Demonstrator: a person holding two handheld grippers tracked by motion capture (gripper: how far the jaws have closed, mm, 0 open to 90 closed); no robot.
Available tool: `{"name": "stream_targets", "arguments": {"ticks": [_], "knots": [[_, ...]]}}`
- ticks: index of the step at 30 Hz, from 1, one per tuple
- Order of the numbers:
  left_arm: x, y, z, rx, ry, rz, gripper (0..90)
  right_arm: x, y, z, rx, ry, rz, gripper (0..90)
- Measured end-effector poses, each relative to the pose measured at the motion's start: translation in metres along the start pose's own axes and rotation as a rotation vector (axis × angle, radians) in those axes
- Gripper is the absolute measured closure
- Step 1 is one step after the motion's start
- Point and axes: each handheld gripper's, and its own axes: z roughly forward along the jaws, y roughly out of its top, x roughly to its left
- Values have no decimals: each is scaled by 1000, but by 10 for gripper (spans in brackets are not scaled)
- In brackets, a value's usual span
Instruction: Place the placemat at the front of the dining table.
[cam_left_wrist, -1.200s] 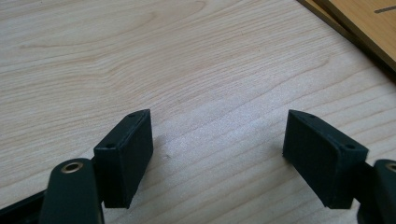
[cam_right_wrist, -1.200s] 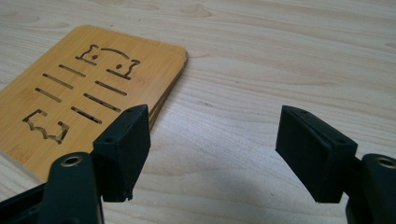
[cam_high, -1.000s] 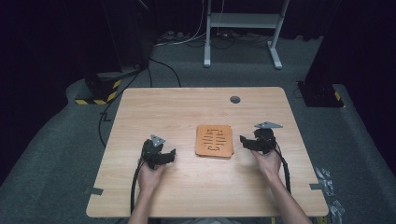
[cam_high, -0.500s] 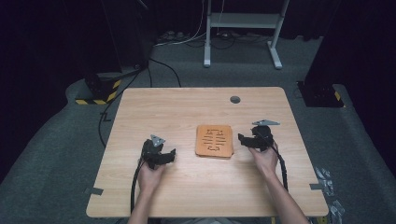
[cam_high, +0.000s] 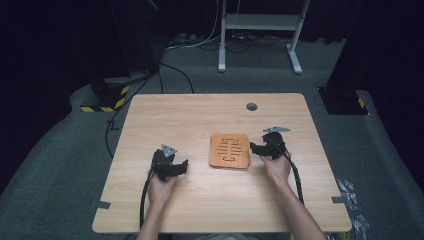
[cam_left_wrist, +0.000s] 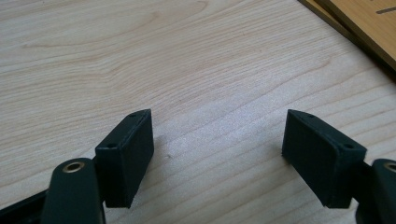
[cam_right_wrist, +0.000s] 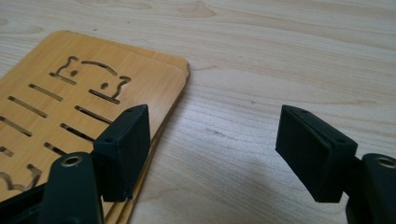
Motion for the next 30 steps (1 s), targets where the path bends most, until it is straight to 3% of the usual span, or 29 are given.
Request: {"name": "stream_targets", "arguments": {"ticks": [13, 30], "knots": [[0, 0, 0, 0, 0, 0, 249, 2, -4, 14, 27, -10, 12, 265], [0, 0, 0, 0, 0, 1, 249, 4, -5, 19, 42, -12, 13, 272]]}}
